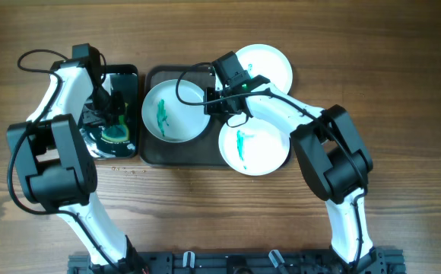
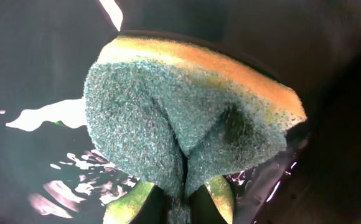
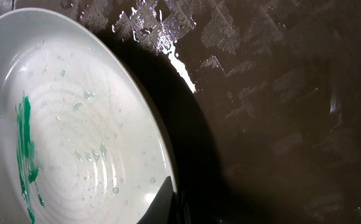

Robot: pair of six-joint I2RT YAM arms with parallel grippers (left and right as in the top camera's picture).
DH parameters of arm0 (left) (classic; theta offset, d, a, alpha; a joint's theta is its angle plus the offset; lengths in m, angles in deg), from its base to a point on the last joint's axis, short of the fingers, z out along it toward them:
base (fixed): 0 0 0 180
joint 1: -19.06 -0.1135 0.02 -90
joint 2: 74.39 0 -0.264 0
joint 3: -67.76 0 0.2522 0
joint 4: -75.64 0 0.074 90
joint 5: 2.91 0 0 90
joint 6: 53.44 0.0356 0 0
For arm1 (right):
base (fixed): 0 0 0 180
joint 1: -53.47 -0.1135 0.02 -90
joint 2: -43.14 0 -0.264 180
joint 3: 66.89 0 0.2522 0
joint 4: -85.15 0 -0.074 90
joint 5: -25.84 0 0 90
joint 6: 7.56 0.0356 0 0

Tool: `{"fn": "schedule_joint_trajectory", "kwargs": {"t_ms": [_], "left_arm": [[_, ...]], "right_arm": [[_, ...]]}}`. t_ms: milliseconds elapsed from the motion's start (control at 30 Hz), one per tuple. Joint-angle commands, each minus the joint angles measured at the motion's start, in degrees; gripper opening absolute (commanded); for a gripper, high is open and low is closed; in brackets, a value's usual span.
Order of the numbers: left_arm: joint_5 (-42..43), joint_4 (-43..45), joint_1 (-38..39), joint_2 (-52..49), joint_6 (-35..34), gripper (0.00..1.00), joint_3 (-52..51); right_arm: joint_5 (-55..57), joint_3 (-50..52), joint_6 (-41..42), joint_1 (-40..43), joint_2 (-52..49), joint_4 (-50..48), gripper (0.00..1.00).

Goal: Clean dirty plates on tray and stack at the side
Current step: 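Lift sponge with left gripper and bring it over the held plate, then scrub the plate surface with the sponge in left gripper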

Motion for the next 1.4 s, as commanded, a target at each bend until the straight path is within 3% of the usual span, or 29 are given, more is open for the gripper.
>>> {"fn": "schedule_joint_trajectory", "kwargs": {"t_ms": [0,267,500,700,1067,1200,1367], "left_arm": [[1.07,-0.81,-0.04,-0.5,0.2,0.04,-0.22],[1.57,-9.38,0.87,7.67,-2.8,0.04,9.9],[3.78,-9.66,8.55,11.65,-7.69,0.04,10.03],[6.97,-6.67,13.92,8.09,-12.26,0.04,10.03],[9.79,-0.63,19.47,-7.93,-15.43,0.04,10.03],[14.67,-0.68,21.7,-11.98,-13.09,0.04,10.03],[30.73,-2.29,23.17,-11.78,0.57,0.04,10.08]], "right_arm": [[-0.92,-0.59,-0.59,-0.28,-1.51,0.02,0.04],[-2.97,-0.63,0.22,1.4,0.15,4.28,0.04],[5.97,-0.63,-0.11,1.11,2.89,8.87,0.04],[5.99,-0.61,-0.13,1.11,2.95,9.14,0.04],[5.99,-0.61,-0.13,1.11,2.93,9.16,0.04],[5.88,-0.61,-0.11,1.11,2.93,9.14,0.04],[5.79,-0.61,-0.11,1.11,2.93,9.14,0.04]]}}
